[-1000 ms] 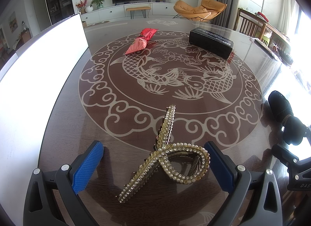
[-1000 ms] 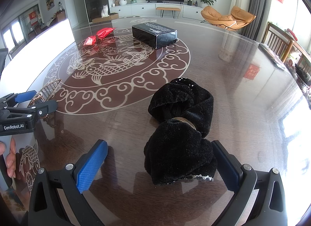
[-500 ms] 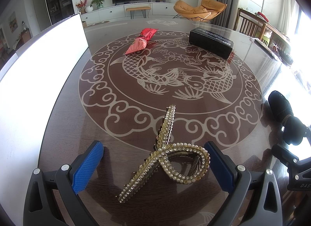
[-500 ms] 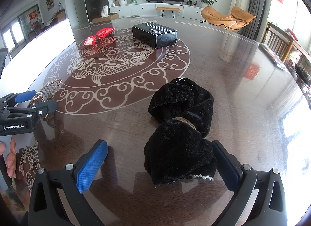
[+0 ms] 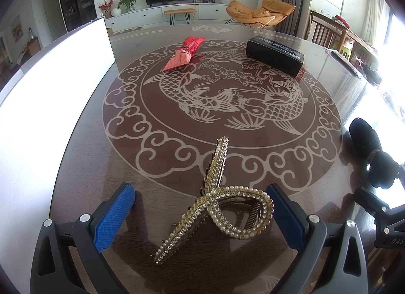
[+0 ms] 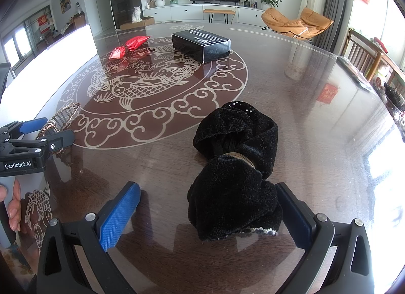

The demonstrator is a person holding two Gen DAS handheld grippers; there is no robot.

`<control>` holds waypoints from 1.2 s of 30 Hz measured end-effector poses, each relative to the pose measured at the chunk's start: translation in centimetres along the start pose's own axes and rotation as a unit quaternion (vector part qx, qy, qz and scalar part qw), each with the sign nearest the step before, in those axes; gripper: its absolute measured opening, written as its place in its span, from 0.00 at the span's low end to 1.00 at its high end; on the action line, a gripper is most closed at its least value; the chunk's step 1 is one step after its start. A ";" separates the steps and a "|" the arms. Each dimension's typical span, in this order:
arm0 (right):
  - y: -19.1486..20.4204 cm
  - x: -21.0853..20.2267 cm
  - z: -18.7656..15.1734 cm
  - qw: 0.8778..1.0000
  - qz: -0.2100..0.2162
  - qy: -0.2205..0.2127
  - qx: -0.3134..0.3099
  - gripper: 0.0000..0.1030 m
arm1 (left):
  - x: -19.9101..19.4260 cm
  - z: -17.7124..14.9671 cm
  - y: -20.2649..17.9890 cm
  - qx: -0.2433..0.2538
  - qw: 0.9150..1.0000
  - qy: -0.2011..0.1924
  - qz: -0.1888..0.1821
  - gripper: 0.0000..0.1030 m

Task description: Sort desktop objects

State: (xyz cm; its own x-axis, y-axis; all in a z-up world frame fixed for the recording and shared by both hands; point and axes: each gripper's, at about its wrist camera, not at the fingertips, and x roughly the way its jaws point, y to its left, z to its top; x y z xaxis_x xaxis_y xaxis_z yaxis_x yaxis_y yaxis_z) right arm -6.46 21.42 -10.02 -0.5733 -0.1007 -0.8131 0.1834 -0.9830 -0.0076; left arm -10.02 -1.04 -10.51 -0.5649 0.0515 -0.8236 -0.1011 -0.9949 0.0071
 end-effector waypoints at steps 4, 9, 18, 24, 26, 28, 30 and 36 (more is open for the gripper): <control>0.0 0.0 0.0 1.000 0.000 0.000 0.000 1.00 | 0.0 0.0 0.1 0.014 1.000 0.006 -0.015 1.00; 0.0 0.0 0.0 1.000 0.000 0.000 0.000 1.00 | -0.5 -0.5 0.6 0.062 0.997 0.020 -0.044 1.00; -1.4 -0.4 1.0 0.998 0.046 0.039 0.001 1.00 | -1.0 -0.3 -0.5 0.075 0.996 -0.004 -0.051 0.60; -1.8 -0.8 4.4 0.997 0.053 0.059 -0.012 1.00 | -1.7 -0.4 0.3 0.032 0.997 -0.012 -0.076 0.45; -1.4 0.4 4.7 0.995 0.028 0.094 -0.025 0.43 | -3.1 -0.7 1.3 0.016 0.996 -0.019 -0.088 0.45; -1.5 0.5 4.6 0.993 0.019 0.112 -0.024 0.32 | -5.1 -1.1 2.0 0.015 0.995 -0.040 -0.091 0.45; -1.3 -0.6 4.5 0.994 0.028 0.102 -0.023 0.32 | -7.0 -1.4 2.8 0.005 0.993 -0.056 -0.099 0.45; 2.1 -5.4 7.1 0.995 0.077 0.047 -0.032 0.32 | -13.6 -0.9 6.5 -0.058 0.982 -0.102 -0.145 0.45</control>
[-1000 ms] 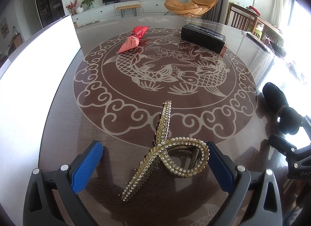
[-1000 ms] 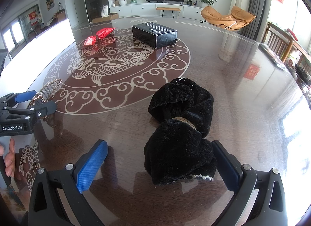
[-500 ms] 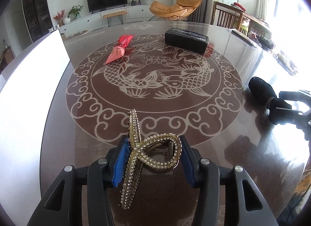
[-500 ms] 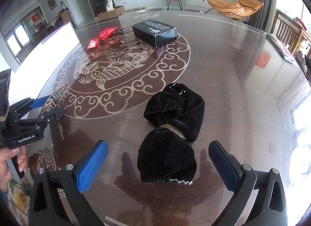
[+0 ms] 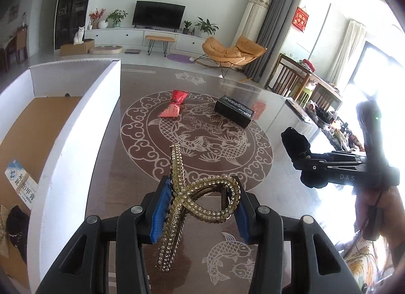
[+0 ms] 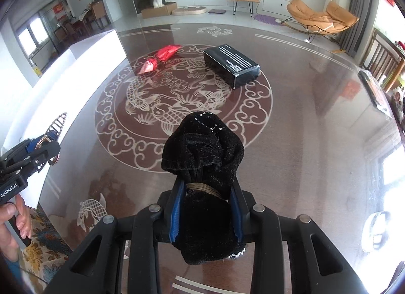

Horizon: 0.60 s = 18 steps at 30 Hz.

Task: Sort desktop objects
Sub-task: 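Carry clip and pouch into the white box and open both tools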

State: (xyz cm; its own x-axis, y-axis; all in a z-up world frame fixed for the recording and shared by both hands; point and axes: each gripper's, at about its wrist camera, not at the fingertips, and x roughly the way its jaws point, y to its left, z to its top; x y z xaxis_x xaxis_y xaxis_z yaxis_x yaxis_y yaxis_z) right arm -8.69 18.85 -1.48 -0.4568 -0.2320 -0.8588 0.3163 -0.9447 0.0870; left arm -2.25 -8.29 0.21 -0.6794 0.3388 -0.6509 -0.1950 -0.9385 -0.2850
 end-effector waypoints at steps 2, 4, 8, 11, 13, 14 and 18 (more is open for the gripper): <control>2.9 -1.7 1.8 0.999 0.027 -0.023 -0.015 0.32 | -3.0 1.1 1.3 -0.014 1.000 -0.025 0.000 0.45; 6.6 -3.2 3.9 0.997 0.062 -0.042 -0.037 0.32 | -5.8 2.2 3.5 -0.031 0.999 -0.042 0.011 0.45; 16.1 -4.7 7.7 0.984 0.136 -0.067 -0.096 0.32 | -9.8 3.6 9.9 -0.060 0.993 -0.053 0.086 0.45; 23.6 -4.5 9.3 0.971 0.178 -0.075 -0.142 0.32 | -10.9 3.6 15.6 -0.086 0.984 -0.032 0.154 0.45; 28.6 -3.5 9.7 0.962 0.195 -0.073 -0.175 0.32 | -10.9 3.2 19.0 -0.104 0.976 -0.005 0.193 0.44; 30.7 -2.8 9.7 0.959 0.199 -0.069 -0.187 0.33 | -10.6 2.9 20.5 -0.109 0.972 0.009 0.207 0.44; 36.4 1.3 8.4 0.955 0.216 -0.028 -0.200 0.34 | -8.5 0.7 24.4 -0.102 0.950 0.087 0.284 0.47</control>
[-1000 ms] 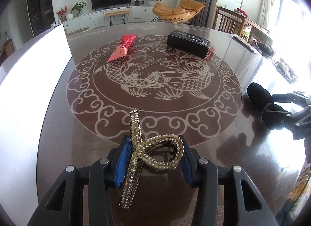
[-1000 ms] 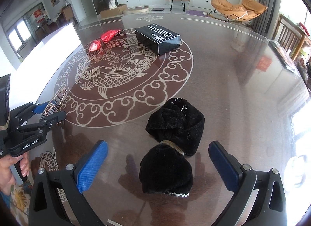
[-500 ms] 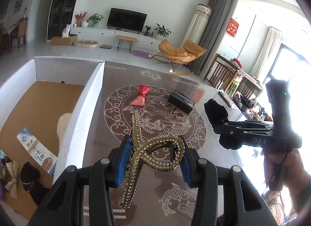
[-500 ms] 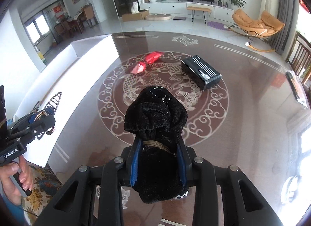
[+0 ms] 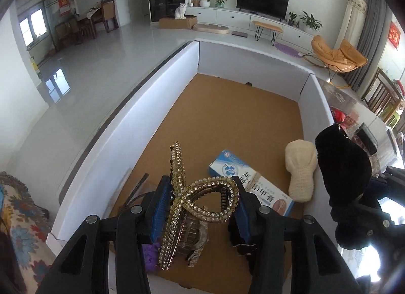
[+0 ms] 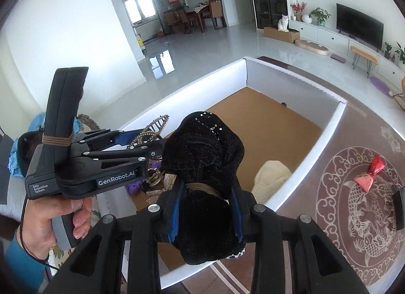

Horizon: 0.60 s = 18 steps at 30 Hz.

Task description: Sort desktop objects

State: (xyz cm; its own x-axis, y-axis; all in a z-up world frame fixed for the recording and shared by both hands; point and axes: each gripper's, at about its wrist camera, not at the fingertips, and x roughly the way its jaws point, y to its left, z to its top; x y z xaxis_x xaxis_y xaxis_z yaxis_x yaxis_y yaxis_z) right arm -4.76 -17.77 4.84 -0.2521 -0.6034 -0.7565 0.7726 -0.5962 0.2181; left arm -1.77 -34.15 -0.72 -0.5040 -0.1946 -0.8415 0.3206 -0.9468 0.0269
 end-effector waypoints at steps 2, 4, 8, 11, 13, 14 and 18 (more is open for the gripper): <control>0.7 2.5 -0.6 1.000 0.004 0.019 0.014 0.54 | 1.8 -0.8 0.6 0.001 0.999 0.032 0.034 0.67; 1.0 4.7 -1.2 0.999 -0.002 0.049 0.019 0.76 | 2.4 -1.7 0.8 -0.004 0.999 0.032 0.044 0.82; 0.4 4.3 -2.5 0.999 0.002 0.033 0.020 0.77 | 1.5 -2.6 0.3 0.000 0.999 -0.006 0.047 0.83; -1.6 0.7 -3.5 0.999 -0.013 -0.035 0.024 0.88 | -1.0 -2.8 -1.1 -0.001 0.998 -0.049 0.047 0.83; -4.0 -2.2 -4.7 0.995 -0.041 -0.084 0.035 0.96 | -2.7 -2.8 -2.5 -0.005 0.997 -0.076 0.022 0.83; -5.6 -3.4 -5.2 0.992 -0.056 -0.105 0.044 1.00 | -3.6 -3.0 -3.4 -0.005 0.996 -0.090 0.001 0.83; -13.0 -7.4 -10.2 0.977 -0.140 -0.131 0.088 1.00 | -7.7 -3.6 -8.3 0.021 0.986 -0.134 -0.094 0.84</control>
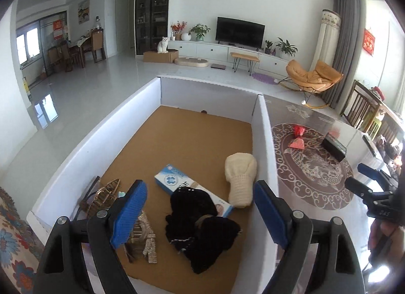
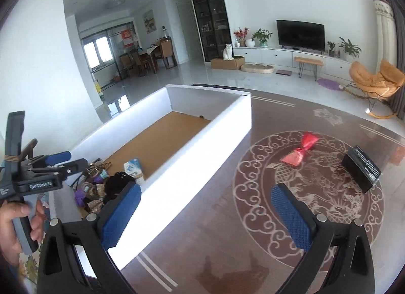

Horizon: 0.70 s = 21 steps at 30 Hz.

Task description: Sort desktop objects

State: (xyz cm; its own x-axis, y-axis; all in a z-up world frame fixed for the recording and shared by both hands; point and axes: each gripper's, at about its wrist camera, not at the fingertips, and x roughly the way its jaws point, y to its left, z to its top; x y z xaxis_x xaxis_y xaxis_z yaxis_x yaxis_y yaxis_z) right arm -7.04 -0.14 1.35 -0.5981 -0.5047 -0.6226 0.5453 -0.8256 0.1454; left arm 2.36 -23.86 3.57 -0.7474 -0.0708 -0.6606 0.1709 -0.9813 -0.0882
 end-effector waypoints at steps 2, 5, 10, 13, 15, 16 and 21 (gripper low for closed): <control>-4.9 -1.2 -3.1 0.997 -0.070 0.009 -0.006 1.00 | -1.0 0.2 -3.6 0.021 0.998 -0.009 -0.051 0.88; -12.2 -2.9 -8.5 0.985 -0.162 0.064 -0.009 1.00 | -2.5 -0.4 -9.7 0.068 0.990 -0.009 -0.122 0.91; -20.9 -7.5 -14.2 0.969 -0.218 0.106 0.039 1.00 | -1.0 -3.7 -19.6 0.133 0.972 0.033 -0.188 1.00; -23.5 -9.2 -15.4 0.966 -0.223 0.102 0.084 1.00 | 3.1 -6.6 -23.9 0.157 0.967 0.077 -0.186 1.00; -24.5 -9.0 -15.5 0.965 -0.219 0.103 0.105 1.00 | 6.4 -8.2 -25.7 0.168 0.964 0.115 -0.171 1.00; -24.6 -8.7 -15.4 0.964 -0.218 0.105 0.110 1.00 | 7.6 -8.9 -26.5 0.177 0.963 0.126 -0.162 1.00; -24.2 -7.7 -14.9 0.966 -0.212 0.103 0.101 1.00 | 12.1 -10.5 -27.9 0.209 0.959 0.155 -0.114 1.00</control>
State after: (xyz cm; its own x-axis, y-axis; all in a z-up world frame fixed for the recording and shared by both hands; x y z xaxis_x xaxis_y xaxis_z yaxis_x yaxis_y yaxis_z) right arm -6.89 27.46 -8.85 -0.6011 -0.0660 -0.7964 0.1377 -0.9902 -0.0219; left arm -4.74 4.54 -9.83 -0.4962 0.1476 -0.8556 -0.2956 -0.9553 0.0066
